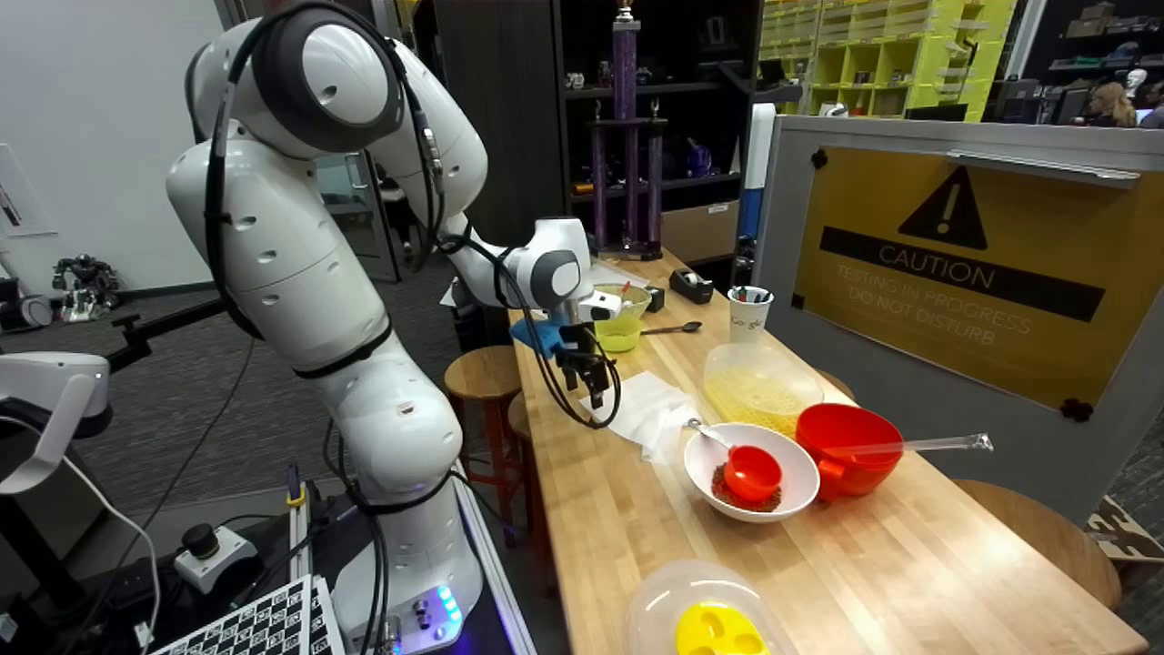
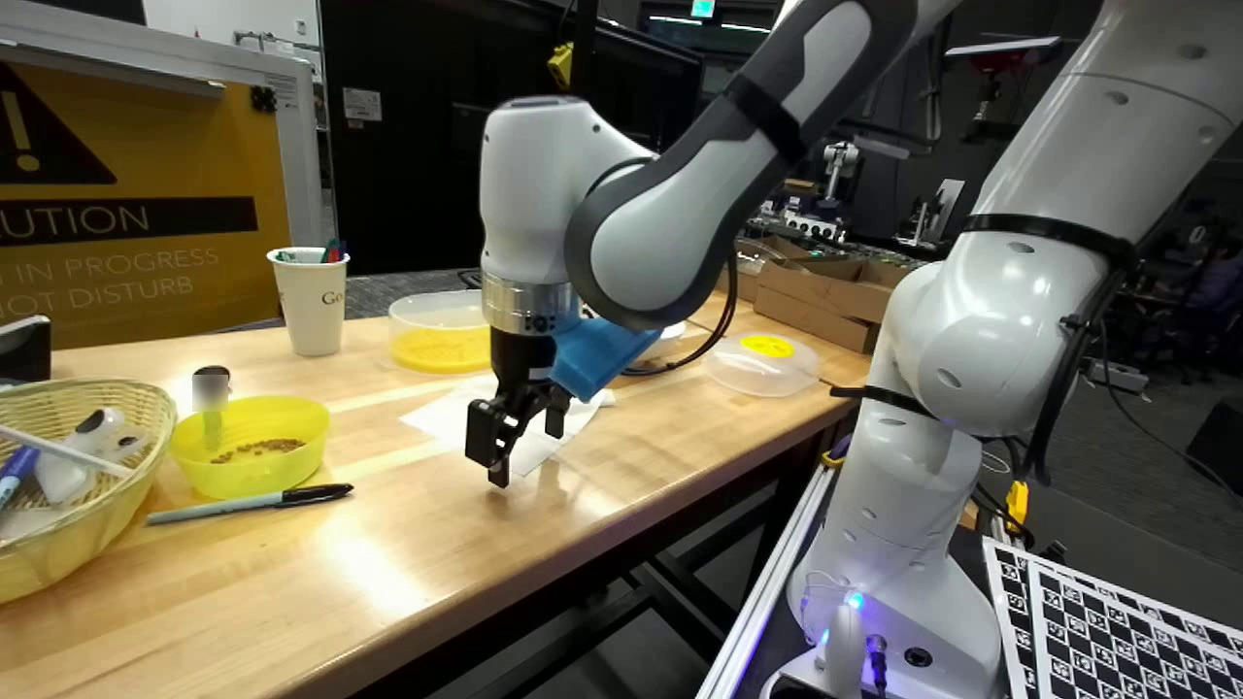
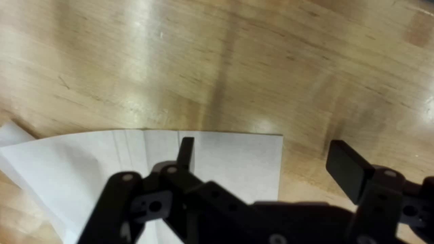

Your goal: Fold the paper towel in half

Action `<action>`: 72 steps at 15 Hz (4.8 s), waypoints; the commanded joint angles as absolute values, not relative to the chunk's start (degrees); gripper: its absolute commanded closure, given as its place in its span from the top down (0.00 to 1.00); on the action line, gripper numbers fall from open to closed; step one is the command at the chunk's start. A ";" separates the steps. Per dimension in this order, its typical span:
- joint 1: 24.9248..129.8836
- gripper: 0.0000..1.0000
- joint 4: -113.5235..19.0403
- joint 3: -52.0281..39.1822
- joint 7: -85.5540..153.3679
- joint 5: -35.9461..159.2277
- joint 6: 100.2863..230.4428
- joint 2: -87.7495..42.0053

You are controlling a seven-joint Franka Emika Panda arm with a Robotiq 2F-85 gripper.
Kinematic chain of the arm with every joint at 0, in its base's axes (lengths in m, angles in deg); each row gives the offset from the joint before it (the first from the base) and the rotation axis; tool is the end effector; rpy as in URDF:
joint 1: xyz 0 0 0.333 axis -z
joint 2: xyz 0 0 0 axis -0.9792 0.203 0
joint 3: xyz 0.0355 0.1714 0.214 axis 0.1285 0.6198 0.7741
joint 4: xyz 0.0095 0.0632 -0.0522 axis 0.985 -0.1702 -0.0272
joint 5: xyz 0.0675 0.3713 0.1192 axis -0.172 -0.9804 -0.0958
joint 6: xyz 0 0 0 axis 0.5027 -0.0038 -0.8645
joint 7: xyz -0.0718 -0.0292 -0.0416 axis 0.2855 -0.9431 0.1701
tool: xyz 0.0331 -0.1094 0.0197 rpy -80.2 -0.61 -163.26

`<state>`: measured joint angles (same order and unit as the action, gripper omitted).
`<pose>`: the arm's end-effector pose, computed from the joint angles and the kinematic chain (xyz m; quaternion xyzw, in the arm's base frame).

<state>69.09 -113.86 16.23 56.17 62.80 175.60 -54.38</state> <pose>0.3504 0.1721 0.2372 0.9975 0.0328 0.0278 0.0558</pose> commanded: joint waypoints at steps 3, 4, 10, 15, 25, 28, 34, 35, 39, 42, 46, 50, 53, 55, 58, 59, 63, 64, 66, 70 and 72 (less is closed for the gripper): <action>68.06 0.98 -113.85 16.39 57.11 62.09 175.49 -53.57; 68.00 0.74 -113.85 16.31 57.07 62.01 175.34 -53.61; 67.21 0.43 -115.82 15.91 56.32 60.37 176.26 -55.59; 67.14 0.05 -114.69 15.90 56.30 59.64 175.91 -55.24; 67.59 0.00 -113.61 15.31 56.23 59.57 175.00 -54.89; 67.58 0.00 -113.77 15.06 56.29 59.45 174.90 -55.71; 67.10 0.00 -114.27 14.46 55.84 57.56 174.04 -59.54; 67.06 0.00 -114.30 14.49 55.75 57.34 173.83 -60.31; 67.52 0.32 -114.14 15.09 56.13 58.13 172.87 -61.58; 67.59 0.50 -114.01 15.15 56.02 58.16 171.90 -61.54; 67.55 0.78 -113.76 15.27 56.09 58.16 171.37 -60.77; 67.48 1.00 -113.59 15.33 56.04 58.04 170.70 -60.11; 67.40 1.00 -113.54 15.40 56.00 58.04 170.45 -59.55; 67.33 1.00 -113.56 15.43 55.97 57.96 170.23 -59.25; 67.46 1.00 -113.59 15.56 56.25 58.23 170.26 -58.44; 67.51 1.00 -113.62 15.58 56.33 58.33 170.38 -58.14; 67.48 1.00 -113.64 15.47 56.23 58.32 170.63 -56.75; 67.51 1.00 -113.65 15.46 56.28 58.39 170.75 -56.42; 67.50 1.00 -113.66 15.35 56.22 58.37 170.88 -55.89; 67.47 1.00 -113.66 15.11 56.00 58.29 170.99 -55.49; 67.49 1.00 -113.65 14.98 55.93 58.18 171.28 -55.27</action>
